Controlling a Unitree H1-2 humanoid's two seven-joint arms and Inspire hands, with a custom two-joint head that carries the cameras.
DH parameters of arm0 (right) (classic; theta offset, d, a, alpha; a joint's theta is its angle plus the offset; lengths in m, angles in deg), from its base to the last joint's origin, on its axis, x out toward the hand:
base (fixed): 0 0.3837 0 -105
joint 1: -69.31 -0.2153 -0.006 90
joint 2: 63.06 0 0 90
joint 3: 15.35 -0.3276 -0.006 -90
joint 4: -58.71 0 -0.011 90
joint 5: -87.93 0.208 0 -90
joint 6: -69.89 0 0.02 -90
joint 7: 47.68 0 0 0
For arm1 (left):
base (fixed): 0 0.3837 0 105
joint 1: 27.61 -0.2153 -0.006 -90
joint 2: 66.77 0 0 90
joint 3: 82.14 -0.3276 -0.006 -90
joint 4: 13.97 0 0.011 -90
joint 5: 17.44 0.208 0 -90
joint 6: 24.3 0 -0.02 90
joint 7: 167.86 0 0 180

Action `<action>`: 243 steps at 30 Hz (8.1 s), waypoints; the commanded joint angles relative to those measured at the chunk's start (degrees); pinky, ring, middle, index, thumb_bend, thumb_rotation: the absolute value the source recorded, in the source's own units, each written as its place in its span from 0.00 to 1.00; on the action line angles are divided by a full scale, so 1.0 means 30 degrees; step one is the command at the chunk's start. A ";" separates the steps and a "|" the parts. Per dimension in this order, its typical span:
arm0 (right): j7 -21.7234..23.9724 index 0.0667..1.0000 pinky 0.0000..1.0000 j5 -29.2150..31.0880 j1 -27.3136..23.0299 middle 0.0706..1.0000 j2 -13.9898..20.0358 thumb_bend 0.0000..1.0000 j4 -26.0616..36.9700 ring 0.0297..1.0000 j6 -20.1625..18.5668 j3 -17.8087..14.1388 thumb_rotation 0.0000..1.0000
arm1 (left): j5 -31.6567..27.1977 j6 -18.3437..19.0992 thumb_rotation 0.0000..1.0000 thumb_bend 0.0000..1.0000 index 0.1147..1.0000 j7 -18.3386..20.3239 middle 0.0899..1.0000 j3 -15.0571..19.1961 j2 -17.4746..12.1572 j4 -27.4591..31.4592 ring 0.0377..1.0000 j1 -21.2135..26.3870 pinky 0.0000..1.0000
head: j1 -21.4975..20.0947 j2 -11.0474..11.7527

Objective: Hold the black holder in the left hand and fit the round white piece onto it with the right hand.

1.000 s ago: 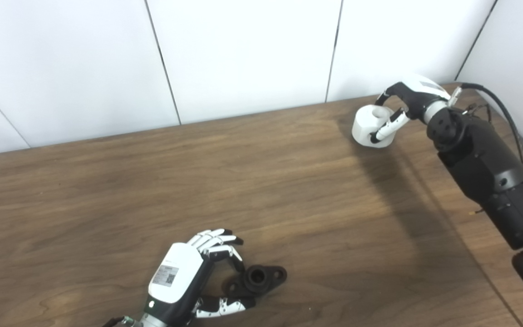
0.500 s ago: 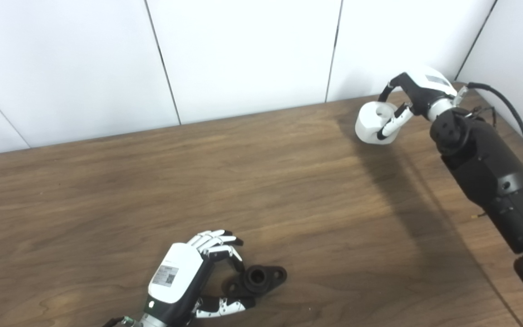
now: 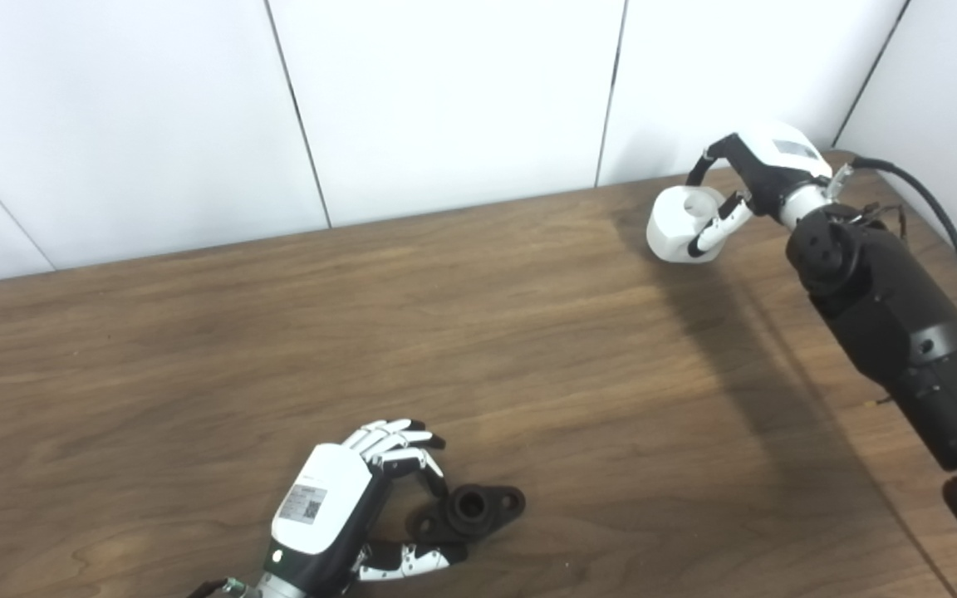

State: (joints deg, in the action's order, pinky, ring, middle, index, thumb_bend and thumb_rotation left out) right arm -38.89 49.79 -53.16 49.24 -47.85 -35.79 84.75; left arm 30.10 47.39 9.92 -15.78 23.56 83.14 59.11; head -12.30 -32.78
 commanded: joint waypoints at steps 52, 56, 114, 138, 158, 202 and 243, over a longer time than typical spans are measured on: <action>1.5689 0.45 0.83 0.0951 0.2041 0.75 -0.1669 0.52 2.2834 0.89 -0.3717 -0.1418 0.13 | 0.1582 0.3379 0.05 0.52 0.42 0.1740 0.71 -0.1636 0.1389 0.1023 0.80 -0.0234 0.82 | 0.4097 -0.5118; 1.5859 0.45 0.82 0.1280 0.2393 0.75 -0.1772 0.52 2.3025 0.90 -0.3720 -0.1335 0.13 | 0.1427 0.3546 0.05 0.52 0.42 0.1838 0.71 -0.1705 0.1423 0.1031 0.81 -0.0114 0.83 | 0.4334 -0.5426; 1.3905 0.44 0.85 0.0226 0.4120 0.77 -0.3293 0.52 2.0660 0.91 -0.0017 0.2121 0.13 | 0.1174 0.4044 0.05 0.52 0.42 0.3102 0.71 -0.1423 0.1053 0.1720 0.80 0.0399 0.83 | 0.3708 -0.7015; 1.3676 0.44 0.85 -0.0314 0.4758 0.77 -0.3592 0.52 2.0139 0.91 0.1858 0.2274 0.13 | 0.0662 0.3603 0.05 0.52 0.42 0.2988 0.71 -0.1261 0.0657 0.1436 0.80 0.0380 0.83 | 0.3332 -0.6954; 1.3902 0.45 0.85 -0.0599 0.4857 0.79 -0.3570 0.52 2.0347 0.91 0.2096 0.2336 0.13 | 0.0632 0.3629 0.05 0.52 0.42 0.3137 0.71 -0.1215 0.0784 0.1542 0.80 0.0371 0.83 | 0.3375 -0.7057; 1.3893 0.45 0.86 -0.1518 0.4908 0.79 -0.3899 0.52 1.9703 0.91 0.3205 0.2767 0.13 | 0.0708 0.3836 0.05 0.52 0.42 0.3634 0.71 -0.1053 0.0878 0.1846 0.80 0.0348 0.83 | 0.3266 -0.7266; 1.7678 0.66 0.89 -0.3290 0.3768 0.85 -0.3773 0.95 2.1071 0.95 0.2581 0.2593 0.28 | 0.0904 0.3766 0.05 0.52 0.42 0.3517 0.71 -0.1050 0.1089 0.1560 0.80 0.0471 0.84 | 0.3124 -0.7049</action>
State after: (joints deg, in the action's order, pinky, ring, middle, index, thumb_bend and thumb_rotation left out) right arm 13.59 40.41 -39.74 38.11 13.71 -27.11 93.18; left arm 32.36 57.81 19.39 -18.79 26.96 88.47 60.62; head -2.90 -53.88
